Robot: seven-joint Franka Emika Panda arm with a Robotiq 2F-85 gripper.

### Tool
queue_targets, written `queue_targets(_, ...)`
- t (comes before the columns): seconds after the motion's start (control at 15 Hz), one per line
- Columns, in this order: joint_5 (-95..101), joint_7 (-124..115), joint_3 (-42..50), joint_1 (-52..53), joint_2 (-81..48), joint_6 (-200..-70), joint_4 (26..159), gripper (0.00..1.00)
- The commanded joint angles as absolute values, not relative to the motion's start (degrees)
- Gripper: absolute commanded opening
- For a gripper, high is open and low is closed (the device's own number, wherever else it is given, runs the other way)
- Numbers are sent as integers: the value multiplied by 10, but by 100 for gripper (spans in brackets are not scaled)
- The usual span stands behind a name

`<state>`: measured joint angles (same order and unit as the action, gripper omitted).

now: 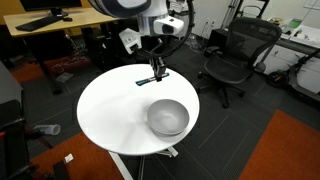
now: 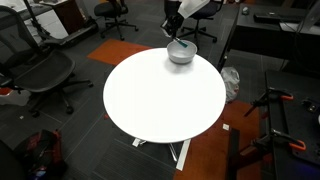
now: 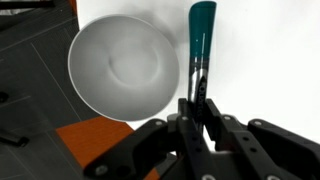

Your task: Get the marker from the gray bowl and place it on the table

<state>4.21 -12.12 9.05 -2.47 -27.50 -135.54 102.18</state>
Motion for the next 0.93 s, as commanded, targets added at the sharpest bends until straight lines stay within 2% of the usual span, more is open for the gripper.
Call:
queue_targets(0.0, 59, -60, 65, -19, -248, -1366, 1064, 5)
queue_targets(0.4, 50, 12, 21, -13, -265, -1372, 1074, 5)
queue_targets(0.87, 51, 65, 5, -17, -317, -1444, 1071, 5)
